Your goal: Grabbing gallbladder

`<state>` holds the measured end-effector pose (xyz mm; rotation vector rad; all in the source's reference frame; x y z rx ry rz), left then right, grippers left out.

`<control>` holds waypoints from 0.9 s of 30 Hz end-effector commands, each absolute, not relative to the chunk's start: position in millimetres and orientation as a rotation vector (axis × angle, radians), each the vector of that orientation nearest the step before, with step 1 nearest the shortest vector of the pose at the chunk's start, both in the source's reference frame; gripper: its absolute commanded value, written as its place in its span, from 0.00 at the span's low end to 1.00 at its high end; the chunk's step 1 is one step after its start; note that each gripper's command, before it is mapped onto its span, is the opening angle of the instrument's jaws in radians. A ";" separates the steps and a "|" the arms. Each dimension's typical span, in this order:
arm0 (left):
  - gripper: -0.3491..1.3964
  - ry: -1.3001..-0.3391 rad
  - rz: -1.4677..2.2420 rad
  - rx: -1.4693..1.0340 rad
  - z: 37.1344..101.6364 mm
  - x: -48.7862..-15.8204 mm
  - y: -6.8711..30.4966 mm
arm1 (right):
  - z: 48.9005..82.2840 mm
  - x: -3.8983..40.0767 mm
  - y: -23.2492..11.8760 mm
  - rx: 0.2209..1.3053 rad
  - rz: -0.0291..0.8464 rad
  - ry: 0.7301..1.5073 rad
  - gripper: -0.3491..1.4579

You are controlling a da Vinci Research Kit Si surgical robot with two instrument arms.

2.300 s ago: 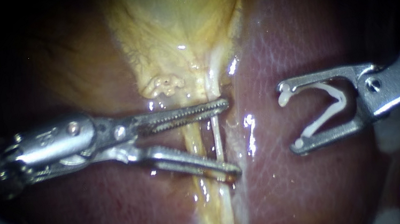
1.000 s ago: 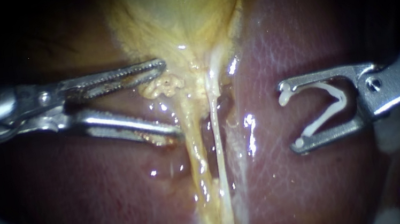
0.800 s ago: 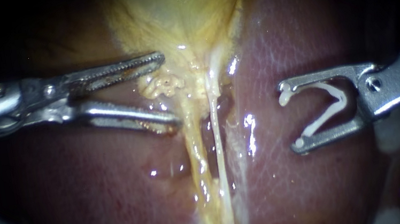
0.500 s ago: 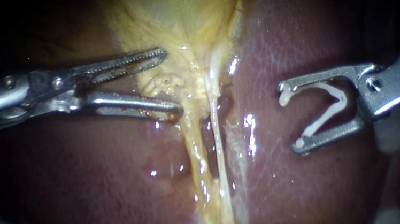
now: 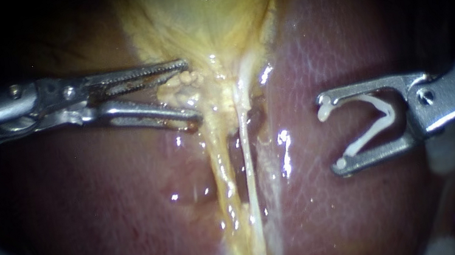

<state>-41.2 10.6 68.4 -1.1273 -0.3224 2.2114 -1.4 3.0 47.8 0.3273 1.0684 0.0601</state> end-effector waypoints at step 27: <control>0.00 -0.456 2.053 -0.970 60.6 -40.3 12.2 | 47.8 -1.5 3.0 0.328 0.059 1.069 0.47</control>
